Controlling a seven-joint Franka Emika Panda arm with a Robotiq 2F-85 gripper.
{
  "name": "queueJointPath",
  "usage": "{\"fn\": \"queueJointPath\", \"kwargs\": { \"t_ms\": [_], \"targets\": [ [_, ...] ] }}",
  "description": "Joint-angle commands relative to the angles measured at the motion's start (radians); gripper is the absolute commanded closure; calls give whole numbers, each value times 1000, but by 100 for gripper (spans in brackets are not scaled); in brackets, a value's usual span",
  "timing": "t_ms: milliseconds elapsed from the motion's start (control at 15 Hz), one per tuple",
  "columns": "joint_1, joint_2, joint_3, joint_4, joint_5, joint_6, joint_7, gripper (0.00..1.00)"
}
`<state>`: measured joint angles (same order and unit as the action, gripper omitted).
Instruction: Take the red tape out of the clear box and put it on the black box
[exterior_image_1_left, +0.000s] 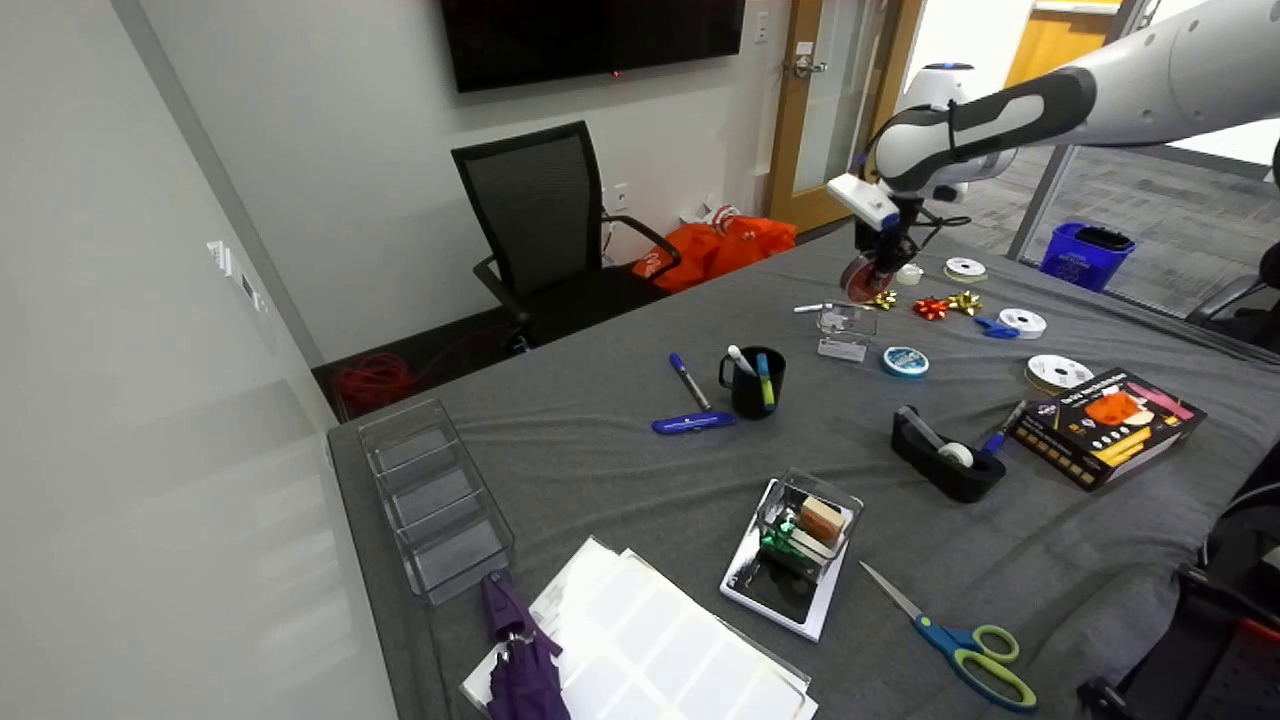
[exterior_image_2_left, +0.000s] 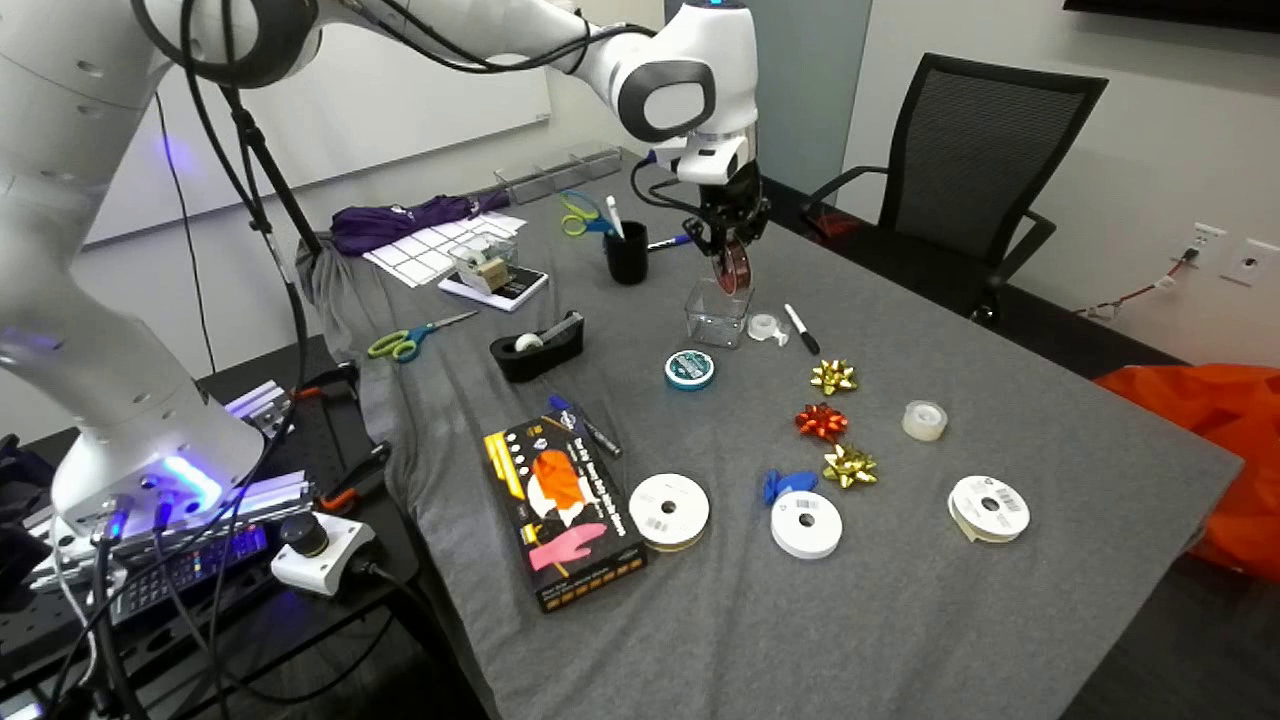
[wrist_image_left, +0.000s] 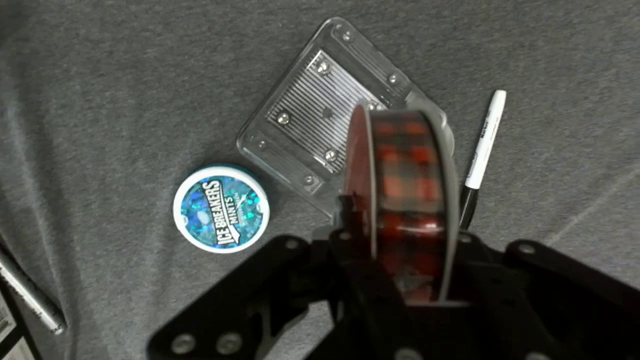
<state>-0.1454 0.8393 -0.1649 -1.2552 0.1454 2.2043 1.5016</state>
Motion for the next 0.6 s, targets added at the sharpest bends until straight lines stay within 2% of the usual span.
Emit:
{"fn": "queueJointPath", "kwargs": {
  "t_ms": [0, 267, 533],
  "targets": [
    [-50, -114, 33, -134, 22, -52, -191, 93],
    [-76, -180, 13, -223, 11, -118, -389, 93],
    [-57, -205, -37, -242, -45, -267, -467, 93]
  ]
}}
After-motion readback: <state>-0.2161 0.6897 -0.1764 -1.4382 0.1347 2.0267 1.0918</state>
